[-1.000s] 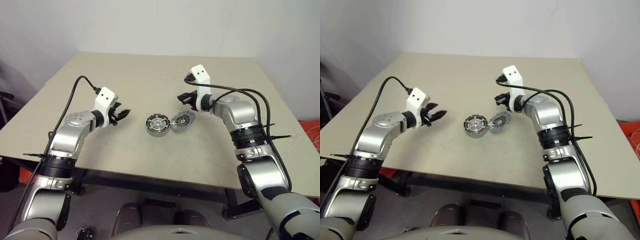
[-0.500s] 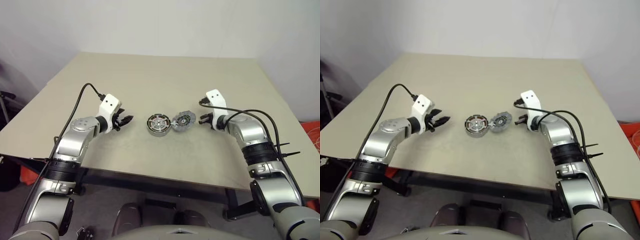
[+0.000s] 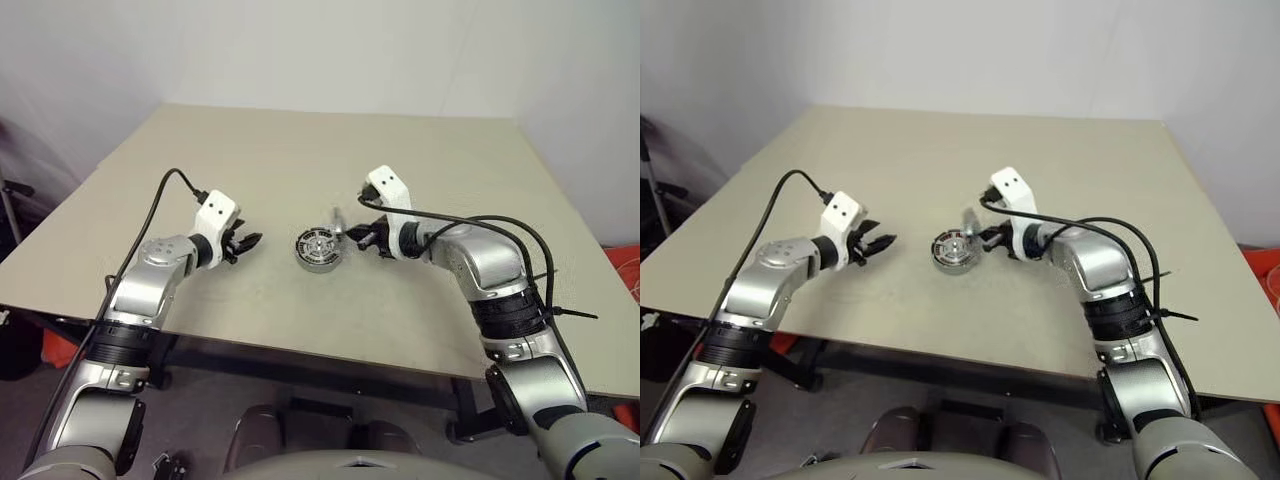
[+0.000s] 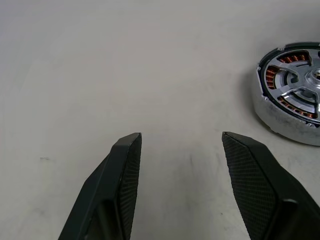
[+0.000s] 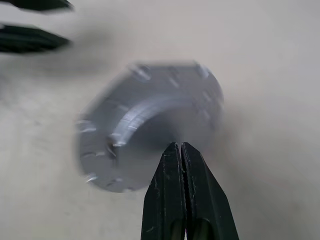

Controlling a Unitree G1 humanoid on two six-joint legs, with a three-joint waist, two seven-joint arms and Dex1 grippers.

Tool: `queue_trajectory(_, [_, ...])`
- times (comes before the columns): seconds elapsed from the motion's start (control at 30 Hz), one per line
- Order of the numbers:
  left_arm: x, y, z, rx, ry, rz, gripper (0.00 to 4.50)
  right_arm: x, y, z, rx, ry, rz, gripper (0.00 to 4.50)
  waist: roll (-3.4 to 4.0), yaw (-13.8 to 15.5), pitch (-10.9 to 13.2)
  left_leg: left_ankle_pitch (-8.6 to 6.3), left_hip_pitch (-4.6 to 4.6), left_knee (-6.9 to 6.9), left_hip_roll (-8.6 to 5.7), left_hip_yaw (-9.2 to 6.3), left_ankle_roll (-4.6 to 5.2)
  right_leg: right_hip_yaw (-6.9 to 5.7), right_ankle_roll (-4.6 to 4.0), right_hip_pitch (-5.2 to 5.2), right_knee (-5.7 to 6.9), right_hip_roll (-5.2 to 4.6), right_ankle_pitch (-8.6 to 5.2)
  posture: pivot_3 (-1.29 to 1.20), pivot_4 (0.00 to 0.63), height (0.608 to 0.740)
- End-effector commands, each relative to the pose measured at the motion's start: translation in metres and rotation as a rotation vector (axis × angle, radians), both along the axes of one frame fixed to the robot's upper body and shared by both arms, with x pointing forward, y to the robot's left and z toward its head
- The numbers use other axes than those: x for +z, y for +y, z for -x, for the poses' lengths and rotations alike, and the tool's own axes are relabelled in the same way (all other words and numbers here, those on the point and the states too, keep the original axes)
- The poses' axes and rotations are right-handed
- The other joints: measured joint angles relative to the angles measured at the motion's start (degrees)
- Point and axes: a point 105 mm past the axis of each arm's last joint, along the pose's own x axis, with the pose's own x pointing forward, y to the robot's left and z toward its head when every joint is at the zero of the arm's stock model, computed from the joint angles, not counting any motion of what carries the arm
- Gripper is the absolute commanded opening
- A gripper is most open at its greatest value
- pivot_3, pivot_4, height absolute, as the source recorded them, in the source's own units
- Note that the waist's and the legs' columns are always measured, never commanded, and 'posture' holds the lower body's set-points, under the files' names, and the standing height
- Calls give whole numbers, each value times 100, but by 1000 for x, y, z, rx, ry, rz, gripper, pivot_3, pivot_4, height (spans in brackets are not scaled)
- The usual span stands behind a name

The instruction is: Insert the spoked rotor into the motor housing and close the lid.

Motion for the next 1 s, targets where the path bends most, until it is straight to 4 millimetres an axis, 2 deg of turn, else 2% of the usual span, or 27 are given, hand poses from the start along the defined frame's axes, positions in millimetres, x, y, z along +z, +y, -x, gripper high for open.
queue_trajectory(0.03, [19, 7, -4, 21, -73, -13, 2718, 21, 15, -1, 41, -54, -33, 35, 0, 0, 0, 0, 0, 0, 0, 0, 0, 0, 2, 1, 0, 0, -1, 0, 0, 740])
queue_trajectory(0.23, [25, 17, -7, 58, -97, -21, 2718, 9, 30, -7, 43, -39, -38, 35, 0, -3, 0, 10, 0, -1, 0, 0, -18, 0, -3, 0, 2, 0, 2, 0, 0, 740])
queue_trajectory(0.37, [35, 27, -12, 95, -123, -17, 2718, -18, 41, -7, 36, 29, -36, 35, 0, -8, 0, 11, -1, -1, 0, 0, -20, 0, -4, -1, 2, 0, 3, 0, 0, 740])
queue_trajectory(0.5, [39, 28, -13, 105, -130, -8, 2718, -46, 43, -6, 21, 76, -12, 35, -1, -4, 0, 11, -1, -1, -3, -1, -20, 0, -4, 1, 1, -1, 2, 0, 0, 740])
queue_trajectory(0.63, [38, 21, -12, 94, -128, 5, 2718, -58, 40, -8, 2, 96, -18, 35, -4, -7, -2, 11, 22, -2, -2, -1, -21, 2, 5, 21, 2, -1, -2, 0, 0, 740])
queue_trajectory(0.73, [35, 12, -9, 63, -113, 15, 2718, -55, 41, -8, 3, 94, -82, 35, -4, -5, -2, 9, 53, -2, -1, -2, -19, 1, 30, 54, 2, -1, -17, 0, 0, 740])
queue_trajectory(0.87, [29, 5, -5, 39, -94, 16, 2718, -30, 47, -6, 78, -2, -229, 35, -4, -5, -2, 0, 77, -2, -1, -2, -3, 1, 33, 81, -4, -2, -19, 0, 0, 740])
queue_trajectory(1.0, [28, 3, -5, 36, -94, 18, 2718, -17, 47, -3, 165, -82, -264, 35, -4, -7, -2, 0, 62, -4, 0, -2, -3, 1, 32, 67, -4, -1, -18, 0, 0, 740])
